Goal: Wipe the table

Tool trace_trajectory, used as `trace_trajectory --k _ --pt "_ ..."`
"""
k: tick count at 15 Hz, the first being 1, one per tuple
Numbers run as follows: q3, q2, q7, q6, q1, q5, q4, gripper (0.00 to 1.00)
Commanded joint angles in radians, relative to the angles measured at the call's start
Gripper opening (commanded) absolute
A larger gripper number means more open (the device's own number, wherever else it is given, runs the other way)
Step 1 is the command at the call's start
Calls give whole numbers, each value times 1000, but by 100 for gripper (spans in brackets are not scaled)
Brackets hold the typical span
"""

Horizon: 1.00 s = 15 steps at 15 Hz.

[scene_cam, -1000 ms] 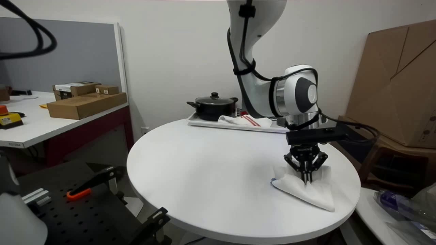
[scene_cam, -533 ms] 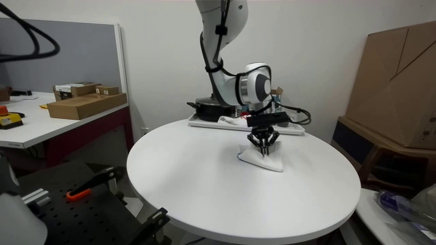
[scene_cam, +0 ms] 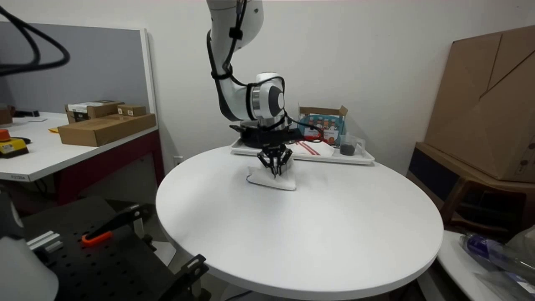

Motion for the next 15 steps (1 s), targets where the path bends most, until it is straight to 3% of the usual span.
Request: trace_trajectory --k 1,8,10,15 --pt "29 -22 -43 -41 -56 50 -47 44" --pt "34 -242 6 -305 -192 239 -118 95" --pt "43 -343 -6 -358 -208 280 -173 100" --pt "49 -588 -3 -379 -177 313 -344 100"
